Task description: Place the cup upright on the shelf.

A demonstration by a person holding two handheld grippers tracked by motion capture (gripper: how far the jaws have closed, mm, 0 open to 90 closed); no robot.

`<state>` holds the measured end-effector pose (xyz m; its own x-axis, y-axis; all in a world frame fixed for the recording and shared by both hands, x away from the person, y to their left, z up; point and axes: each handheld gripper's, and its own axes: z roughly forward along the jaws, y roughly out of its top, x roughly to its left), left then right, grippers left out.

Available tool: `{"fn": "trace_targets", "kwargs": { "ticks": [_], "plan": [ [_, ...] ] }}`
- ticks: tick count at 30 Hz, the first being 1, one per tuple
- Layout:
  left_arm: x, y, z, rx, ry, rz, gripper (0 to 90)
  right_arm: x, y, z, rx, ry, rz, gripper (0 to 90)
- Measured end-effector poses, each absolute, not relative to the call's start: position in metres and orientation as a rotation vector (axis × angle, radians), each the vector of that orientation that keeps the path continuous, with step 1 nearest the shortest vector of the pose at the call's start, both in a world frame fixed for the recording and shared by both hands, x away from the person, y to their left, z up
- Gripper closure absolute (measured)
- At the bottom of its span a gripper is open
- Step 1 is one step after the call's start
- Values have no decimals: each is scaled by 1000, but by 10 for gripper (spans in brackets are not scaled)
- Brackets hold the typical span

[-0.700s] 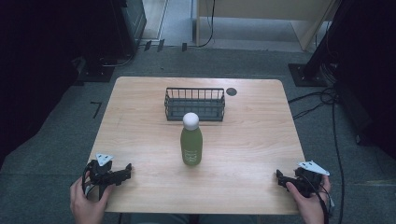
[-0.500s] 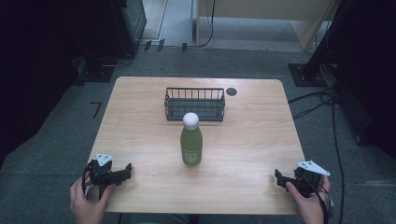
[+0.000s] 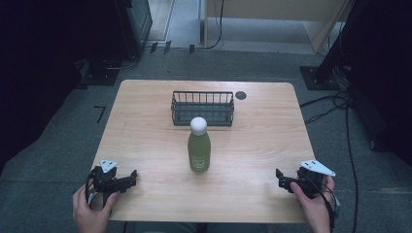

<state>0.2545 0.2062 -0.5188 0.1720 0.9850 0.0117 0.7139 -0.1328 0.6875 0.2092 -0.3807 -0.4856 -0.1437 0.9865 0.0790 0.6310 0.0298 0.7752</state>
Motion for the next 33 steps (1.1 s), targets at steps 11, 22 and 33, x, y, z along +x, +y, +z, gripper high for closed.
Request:
{"fn": "trace_targets", "kwargs": {
  "ticks": [11, 22, 33],
  "plan": [
    [254, 206, -519, 1910, 1599, 650, 0, 219, -353, -476, 1591, 1873, 991, 0],
    [254, 206, -519, 1910, 1599, 650, 0, 226, -329, -471, 1549, 1913, 1027, 1],
    [254, 206, -519, 1912, 1600, 648, 0, 231, -308, -467, 1508, 1946, 1064, 1]
  ]
}}
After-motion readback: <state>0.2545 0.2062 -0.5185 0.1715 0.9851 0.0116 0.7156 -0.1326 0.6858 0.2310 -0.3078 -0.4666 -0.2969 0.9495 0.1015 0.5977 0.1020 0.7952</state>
